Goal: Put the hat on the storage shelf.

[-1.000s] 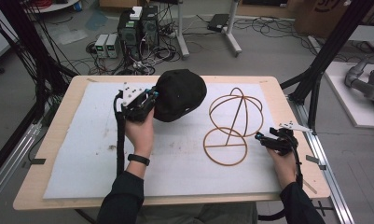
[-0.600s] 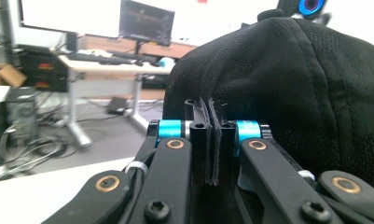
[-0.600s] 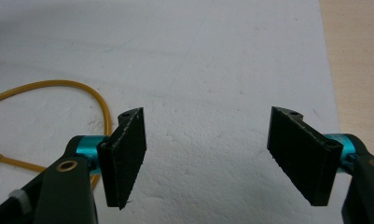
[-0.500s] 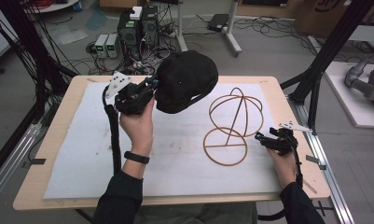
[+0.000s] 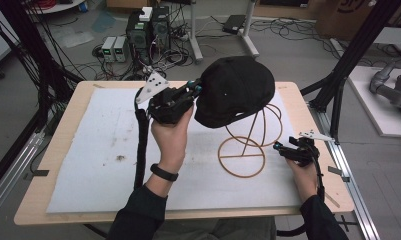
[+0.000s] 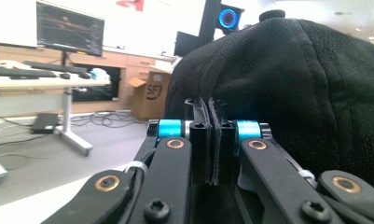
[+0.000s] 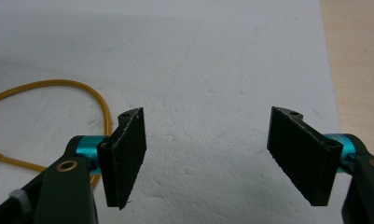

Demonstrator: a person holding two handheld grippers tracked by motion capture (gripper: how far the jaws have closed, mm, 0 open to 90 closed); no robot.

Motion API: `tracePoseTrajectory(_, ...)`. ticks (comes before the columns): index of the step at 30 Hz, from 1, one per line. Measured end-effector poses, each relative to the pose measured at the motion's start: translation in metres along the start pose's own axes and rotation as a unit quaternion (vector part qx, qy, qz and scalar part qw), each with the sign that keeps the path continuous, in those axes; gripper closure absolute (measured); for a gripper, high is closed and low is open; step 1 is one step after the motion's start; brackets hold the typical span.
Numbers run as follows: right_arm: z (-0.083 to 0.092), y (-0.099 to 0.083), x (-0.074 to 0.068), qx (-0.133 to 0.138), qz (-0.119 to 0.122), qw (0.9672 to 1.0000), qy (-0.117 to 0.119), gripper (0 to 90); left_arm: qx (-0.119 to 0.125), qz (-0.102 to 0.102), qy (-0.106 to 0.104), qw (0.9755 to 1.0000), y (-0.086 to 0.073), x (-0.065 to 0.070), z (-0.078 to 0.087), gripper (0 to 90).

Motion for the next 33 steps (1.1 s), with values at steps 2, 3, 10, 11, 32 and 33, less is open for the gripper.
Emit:
tracePoseTrajectory(2,0.000,0.000,0.000,0.000,0.001,1.0000,0.000,27.5,-0.005,-0.003,-0.010,0.9999,0.000,0.007,-0.005,88.0)
tracePoseTrajectory(3,0.000,0.000,0.000,0.001,0.001,1.0000,0.000,27.5,-0.007,-0.004,-0.013,0.9999,-0.001,0.009,-0.007,87.9)
tracePoseTrajectory(10,0.000,0.000,0.000,0.002,0.003,1.0000,0.000,27.5,-0.029,-0.026,-0.023,0.9990,-0.010,0.025,-0.025,87.9)
tracePoseTrajectory(11,0.000,0.000,0.000,0.001,0.003,1.0000,-0.001,27.5,-0.031,-0.030,-0.025,0.9988,-0.011,0.028,-0.027,87.9)
tracePoseTrajectory(32,0.000,0.000,0.000,0.001,0.004,1.0000,0.000,27.6,-0.071,-0.102,-0.009,0.9922,-0.033,0.051,-0.038,84.0)
tracePoseTrajectory(33,0.000,0.000,0.000,0.001,0.004,1.0000,-0.001,27.6,-0.069,-0.103,-0.007,0.9923,-0.035,0.051,-0.037,82.9)
Point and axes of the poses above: each handheld gripper's, and its own axes: z roughly backward along the jaws, y roughly out of its top, x roughly to its right, the point moved 4 cm from there along -z, roughly forward along the jaws, and after that the axes turned 15 degrees about -z, right-handed, at the moved point
